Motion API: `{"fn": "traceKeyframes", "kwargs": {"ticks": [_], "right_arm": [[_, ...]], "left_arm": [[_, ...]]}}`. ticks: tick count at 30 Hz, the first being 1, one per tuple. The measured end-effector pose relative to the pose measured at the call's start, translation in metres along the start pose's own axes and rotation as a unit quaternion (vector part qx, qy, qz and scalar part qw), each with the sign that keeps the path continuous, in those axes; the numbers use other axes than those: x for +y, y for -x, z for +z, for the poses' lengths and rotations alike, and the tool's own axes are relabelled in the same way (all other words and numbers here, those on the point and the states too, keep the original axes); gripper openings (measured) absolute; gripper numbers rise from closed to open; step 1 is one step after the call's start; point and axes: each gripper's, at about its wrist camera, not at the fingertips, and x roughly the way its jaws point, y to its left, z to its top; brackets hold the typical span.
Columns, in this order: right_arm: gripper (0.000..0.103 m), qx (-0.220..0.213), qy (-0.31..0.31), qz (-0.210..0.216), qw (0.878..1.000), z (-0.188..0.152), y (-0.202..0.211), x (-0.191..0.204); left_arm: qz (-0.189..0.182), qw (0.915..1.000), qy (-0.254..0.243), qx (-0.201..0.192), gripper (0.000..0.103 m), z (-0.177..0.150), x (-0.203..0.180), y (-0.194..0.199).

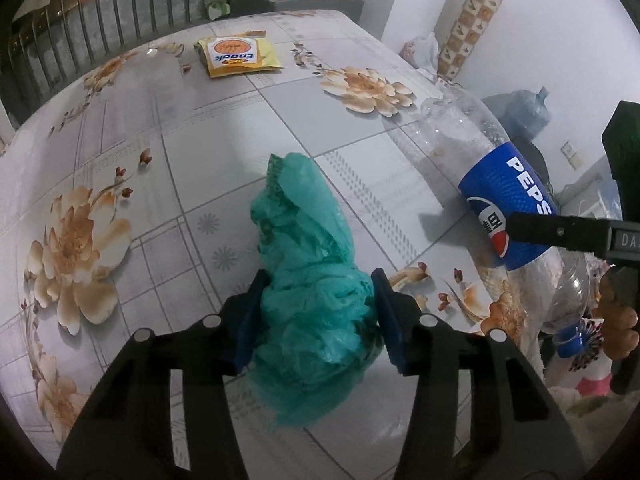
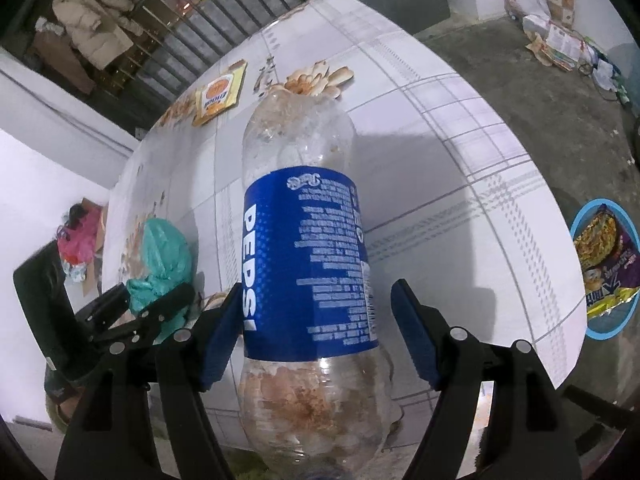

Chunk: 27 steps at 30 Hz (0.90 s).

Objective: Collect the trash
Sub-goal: 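Lift the Pepsi bottle and green bag and carry them toward the wastebasket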

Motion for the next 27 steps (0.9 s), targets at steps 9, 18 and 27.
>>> {"fn": "traceKeyframes", "kwargs": {"ticks": [9, 18, 27], "right_arm": [[0.061, 0.012, 0.001, 0.016, 1.0, -0.0049, -0.004, 0.0023], [0.059, 0.005, 0.0, 0.014, 1.0, -0.0069, -0.0005, 0.0025], [0.058, -0.004, 0.002, 0.019, 1.0, -0.0065, 0.0032, 0.003]], "left_arm": [[0.007, 0.9999, -0.008, -0.004, 0.047, -0.0001, -0.0038, 0.0008], [0.014, 0.9997, -0.019, -0.011, 0.047, 0.0, -0.0059, 0.0033], [0.025, 0.999, -0.03, -0.023, 0.046, 0.0013, -0.0074, 0.0082]]}}
